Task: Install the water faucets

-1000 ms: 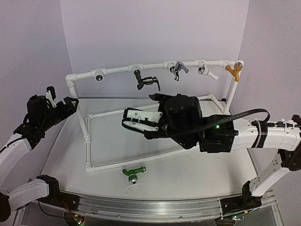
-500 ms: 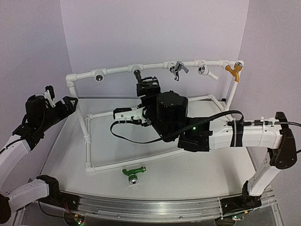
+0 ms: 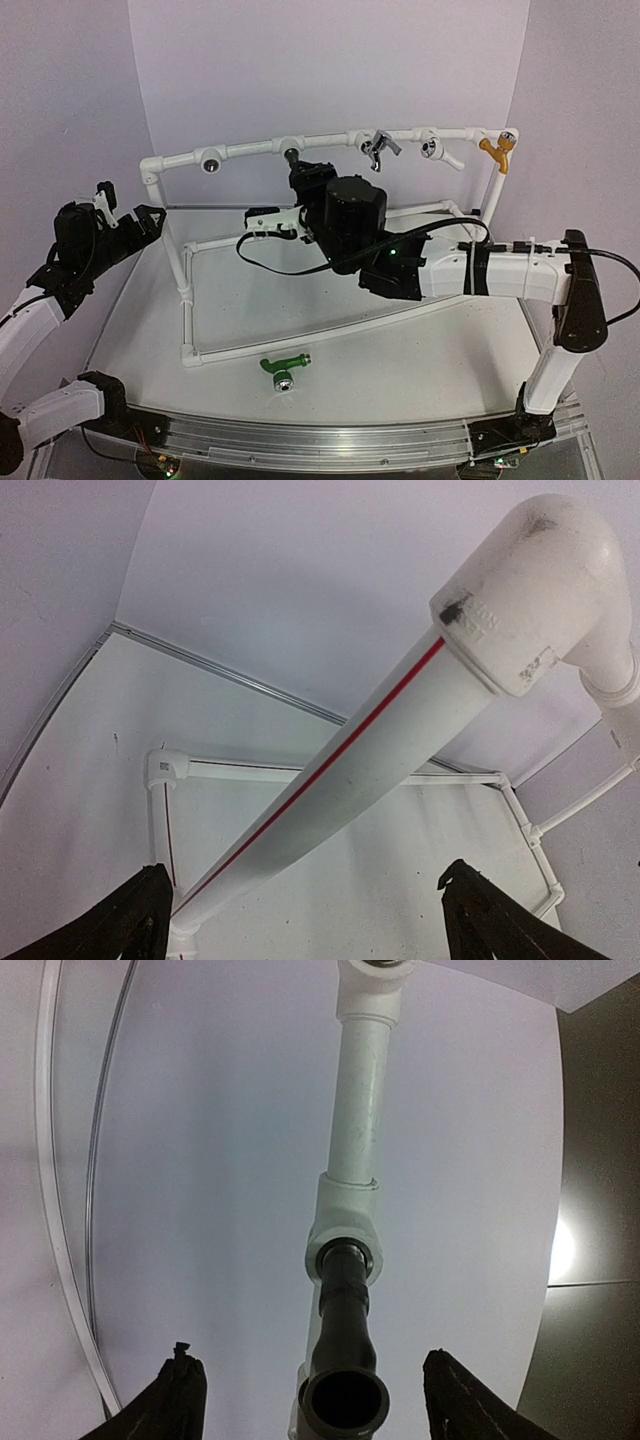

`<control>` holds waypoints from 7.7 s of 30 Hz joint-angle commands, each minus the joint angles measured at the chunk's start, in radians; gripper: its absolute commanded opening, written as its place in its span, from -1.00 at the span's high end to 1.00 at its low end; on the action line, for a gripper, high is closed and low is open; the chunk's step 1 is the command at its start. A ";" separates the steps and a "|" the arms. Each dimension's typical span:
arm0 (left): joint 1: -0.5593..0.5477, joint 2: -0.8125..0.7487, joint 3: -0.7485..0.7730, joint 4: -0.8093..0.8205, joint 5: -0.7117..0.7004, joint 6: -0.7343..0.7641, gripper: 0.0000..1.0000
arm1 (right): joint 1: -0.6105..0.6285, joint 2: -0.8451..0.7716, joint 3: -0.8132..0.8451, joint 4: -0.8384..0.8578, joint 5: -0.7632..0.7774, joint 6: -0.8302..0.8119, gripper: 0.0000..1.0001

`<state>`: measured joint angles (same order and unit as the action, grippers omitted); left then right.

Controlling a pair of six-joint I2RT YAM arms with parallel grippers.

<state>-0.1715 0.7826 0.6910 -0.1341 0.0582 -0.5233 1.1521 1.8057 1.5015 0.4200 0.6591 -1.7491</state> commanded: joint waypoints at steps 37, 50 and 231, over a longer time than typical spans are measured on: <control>0.000 -0.049 0.025 -0.018 0.017 0.014 -0.93 | -0.036 0.210 0.287 0.205 0.108 0.182 1.00; 0.000 -0.052 0.024 -0.018 0.031 0.006 -0.93 | -0.036 0.184 0.372 0.028 0.183 0.841 1.00; 0.000 -0.102 0.049 -0.086 -0.011 0.071 -0.96 | -0.057 -0.374 -0.260 -0.268 -0.679 1.806 -0.97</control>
<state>-0.1715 0.6712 0.7002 -0.2485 0.0656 -0.4700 1.0843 1.5339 1.2556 0.3300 0.1698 0.3905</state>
